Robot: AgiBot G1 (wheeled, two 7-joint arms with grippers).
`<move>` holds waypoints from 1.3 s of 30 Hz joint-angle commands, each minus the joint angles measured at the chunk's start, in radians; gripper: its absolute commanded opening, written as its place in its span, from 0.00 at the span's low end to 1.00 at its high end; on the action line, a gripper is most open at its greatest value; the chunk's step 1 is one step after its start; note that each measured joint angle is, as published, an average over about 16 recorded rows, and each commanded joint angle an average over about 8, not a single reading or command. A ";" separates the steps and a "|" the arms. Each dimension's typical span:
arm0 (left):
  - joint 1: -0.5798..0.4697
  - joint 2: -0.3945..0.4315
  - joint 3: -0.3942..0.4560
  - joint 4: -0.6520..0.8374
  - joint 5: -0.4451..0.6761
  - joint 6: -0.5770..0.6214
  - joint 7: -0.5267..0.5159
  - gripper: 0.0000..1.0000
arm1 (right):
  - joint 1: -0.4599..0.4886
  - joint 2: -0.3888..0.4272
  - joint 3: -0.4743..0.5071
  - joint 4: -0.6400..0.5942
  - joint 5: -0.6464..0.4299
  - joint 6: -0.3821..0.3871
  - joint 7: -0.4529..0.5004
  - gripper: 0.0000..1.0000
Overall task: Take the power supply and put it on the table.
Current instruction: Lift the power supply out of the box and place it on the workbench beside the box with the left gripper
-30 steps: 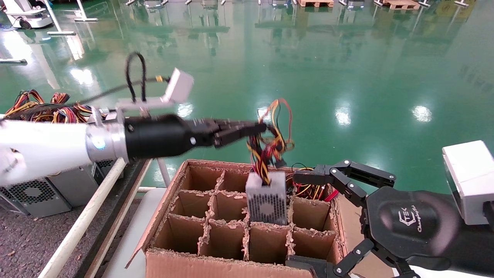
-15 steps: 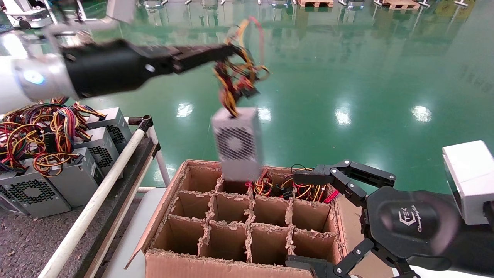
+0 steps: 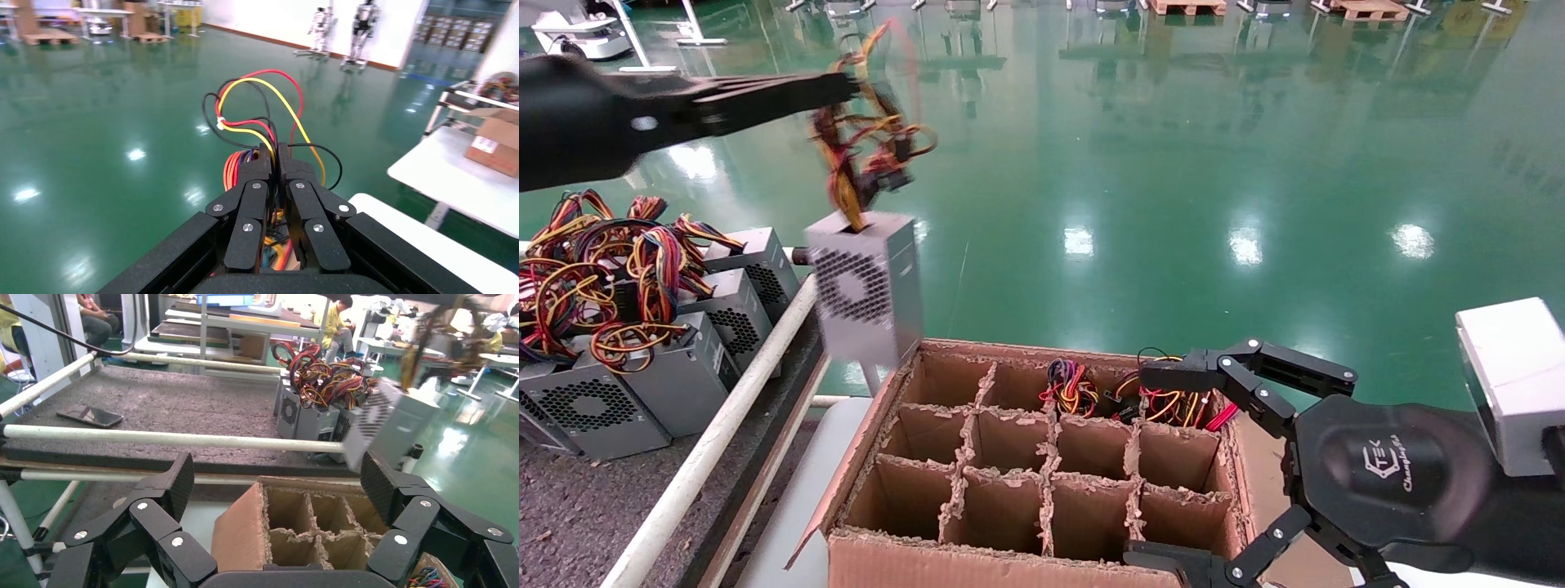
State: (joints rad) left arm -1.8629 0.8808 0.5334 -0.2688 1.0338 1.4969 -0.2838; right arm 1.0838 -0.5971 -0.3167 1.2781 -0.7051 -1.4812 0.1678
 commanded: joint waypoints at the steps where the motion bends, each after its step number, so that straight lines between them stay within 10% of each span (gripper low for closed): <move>1: 0.000 -0.034 0.003 -0.012 0.007 0.006 -0.009 0.00 | 0.000 0.000 0.000 0.000 0.000 0.000 0.000 1.00; 39: 0.418 -0.499 -0.121 -0.473 -0.181 -0.173 -0.221 0.00 | 0.000 0.001 -0.001 0.000 0.001 0.001 -0.001 1.00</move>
State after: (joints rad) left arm -1.4440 0.3859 0.4126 -0.7362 0.8527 1.3262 -0.4984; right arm 1.0841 -0.5965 -0.3180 1.2781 -0.7041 -1.4807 0.1671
